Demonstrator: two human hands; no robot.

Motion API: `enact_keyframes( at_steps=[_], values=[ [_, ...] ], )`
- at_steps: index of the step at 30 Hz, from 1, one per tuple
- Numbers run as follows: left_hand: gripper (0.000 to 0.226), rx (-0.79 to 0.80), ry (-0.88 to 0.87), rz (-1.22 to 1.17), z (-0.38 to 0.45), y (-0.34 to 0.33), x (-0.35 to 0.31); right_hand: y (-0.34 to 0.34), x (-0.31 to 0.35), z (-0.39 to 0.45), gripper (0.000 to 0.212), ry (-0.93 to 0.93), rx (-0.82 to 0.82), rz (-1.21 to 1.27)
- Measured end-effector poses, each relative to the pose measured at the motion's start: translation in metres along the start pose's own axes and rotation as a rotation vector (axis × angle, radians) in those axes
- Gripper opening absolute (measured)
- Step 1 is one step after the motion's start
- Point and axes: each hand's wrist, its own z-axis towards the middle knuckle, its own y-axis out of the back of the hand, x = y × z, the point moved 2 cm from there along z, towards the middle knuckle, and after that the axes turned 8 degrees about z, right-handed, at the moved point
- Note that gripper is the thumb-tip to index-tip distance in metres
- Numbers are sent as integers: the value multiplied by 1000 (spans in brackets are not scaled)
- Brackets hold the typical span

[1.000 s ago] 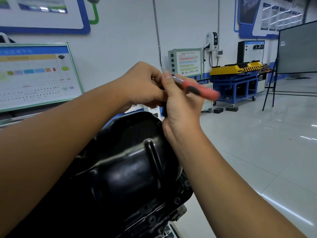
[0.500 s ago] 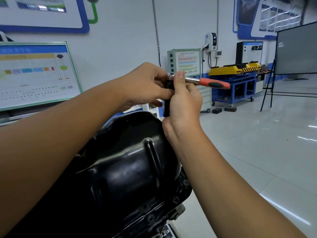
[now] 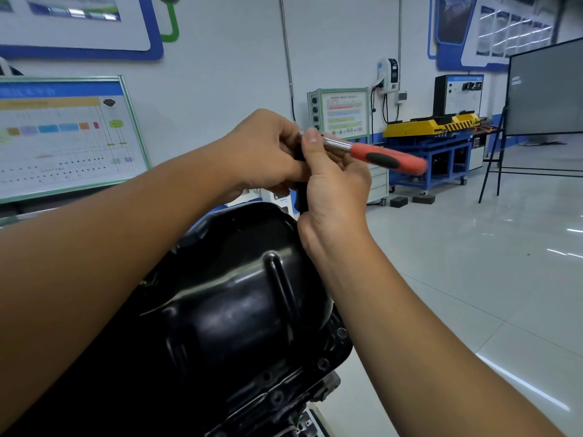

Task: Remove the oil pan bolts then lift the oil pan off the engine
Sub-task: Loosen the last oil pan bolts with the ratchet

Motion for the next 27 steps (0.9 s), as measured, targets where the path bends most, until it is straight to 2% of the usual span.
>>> enact_keyframes(
  at_steps=[2,5,7,10,12,14,16,18,21,24,27],
  values=[
    [9,-37,15,1,1,1,1,-1,0,-1,30,19,-7,12],
    [12,81,7,-52,0,0,0,0,0,1,19,1,-30,6],
    [16,124,-3,-56,0,-1,-1,0,1,3,20,-15,-32,-16],
    [15,63,12,-43,1,-1,0,0,0,3,13,-9,7,-23],
    [13,6,30,-26,1,0,3,-1,0,0,24,-6,0,-16],
    [16,-5,29,-34,1,2,4,-1,1,-1,23,0,-9,9],
    [21,89,-1,-54,0,1,2,0,1,1,18,-7,-25,13],
    [26,161,-37,-38,0,-1,0,1,2,2,22,-21,-34,5],
    [19,97,-39,-6,0,-1,1,1,1,3,14,-6,0,2],
    [15,17,-16,1,2,3,6,-1,0,-2,26,17,-11,23],
    [21,110,-21,-41,3,3,7,1,0,1,12,15,-10,30]
  ],
)
